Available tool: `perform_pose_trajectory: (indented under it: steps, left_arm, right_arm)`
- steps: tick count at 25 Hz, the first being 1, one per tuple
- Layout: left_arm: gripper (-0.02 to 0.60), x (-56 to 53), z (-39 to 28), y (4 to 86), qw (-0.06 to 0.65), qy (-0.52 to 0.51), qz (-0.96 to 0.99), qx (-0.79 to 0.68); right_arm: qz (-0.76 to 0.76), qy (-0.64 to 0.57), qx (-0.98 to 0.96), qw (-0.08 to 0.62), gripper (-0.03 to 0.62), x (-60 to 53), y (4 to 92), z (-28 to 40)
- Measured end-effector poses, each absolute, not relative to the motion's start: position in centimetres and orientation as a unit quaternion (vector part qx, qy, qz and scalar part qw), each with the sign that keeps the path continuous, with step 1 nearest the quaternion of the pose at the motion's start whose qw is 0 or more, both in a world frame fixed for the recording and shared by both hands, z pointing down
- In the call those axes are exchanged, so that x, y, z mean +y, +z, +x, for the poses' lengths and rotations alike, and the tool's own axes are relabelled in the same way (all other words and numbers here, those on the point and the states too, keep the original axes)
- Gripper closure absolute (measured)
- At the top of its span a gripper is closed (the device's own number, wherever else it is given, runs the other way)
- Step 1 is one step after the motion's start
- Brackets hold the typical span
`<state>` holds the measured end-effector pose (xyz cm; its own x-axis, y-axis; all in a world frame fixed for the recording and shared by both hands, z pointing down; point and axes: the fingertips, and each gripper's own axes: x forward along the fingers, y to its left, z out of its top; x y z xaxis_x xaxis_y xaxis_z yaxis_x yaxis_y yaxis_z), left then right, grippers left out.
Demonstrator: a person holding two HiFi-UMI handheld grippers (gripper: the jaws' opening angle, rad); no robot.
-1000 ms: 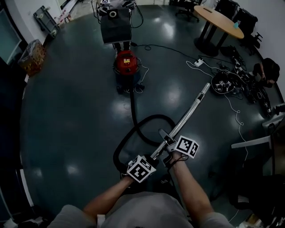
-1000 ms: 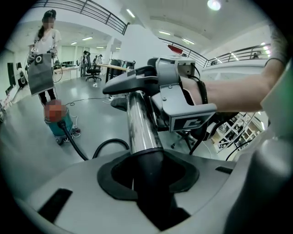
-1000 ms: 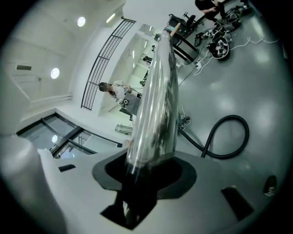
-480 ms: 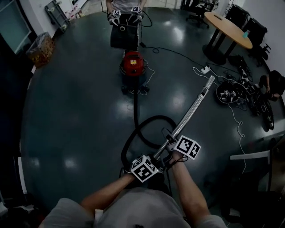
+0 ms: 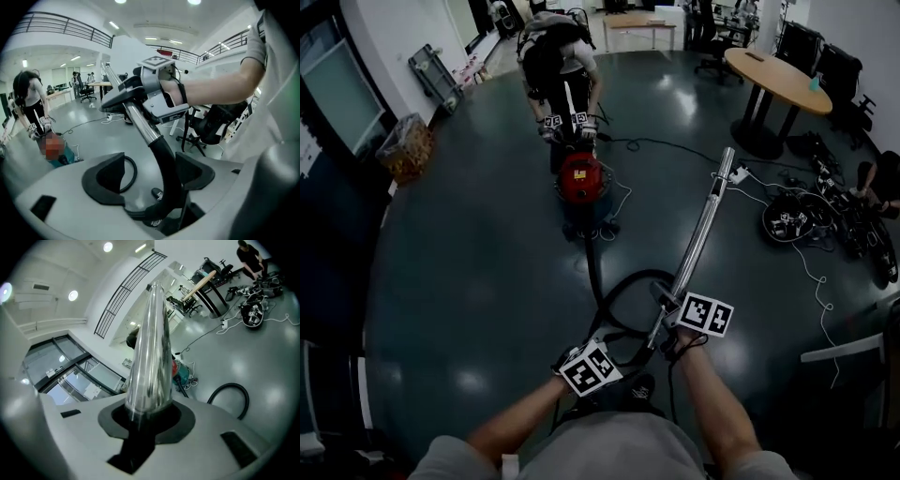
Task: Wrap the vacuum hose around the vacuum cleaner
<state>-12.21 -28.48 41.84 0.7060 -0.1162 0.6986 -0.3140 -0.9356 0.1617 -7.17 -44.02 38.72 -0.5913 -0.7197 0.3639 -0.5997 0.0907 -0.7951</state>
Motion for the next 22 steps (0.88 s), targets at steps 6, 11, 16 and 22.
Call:
perform_pose_trajectory:
  steps: [6, 11, 16, 22]
  left_arm:
    - [0.239, -33.5, -10.6, 38.9, 0.08, 0.391, 0.907, -0.136]
    - [0.239, -38.9, -8.9, 35.9, -0.012, 0.411, 0.9, -0.141]
    - [0.239, -44.1, -7.6, 32.2, -0.125, 0.422, 0.888, -0.137]
    - [0.239, -49.6, -8.5, 28.3, -0.256, 0.425, 0.859, -0.124]
  right_arm:
    - [-0.417, -0.467, 0.78, -0.008, 0.507, -44.9, 39.1, -4.5]
    - [-0.384, -0.424, 0.815, -0.093, 0.507, -44.3, 39.6, -4.8]
    - [-0.354, -0.365, 0.841, -0.183, 0.507, -44.5, 39.3, -5.5]
    - [-0.307, -0.325, 0.848, -0.284, 0.507, -45.7, 40.6, -7.6]
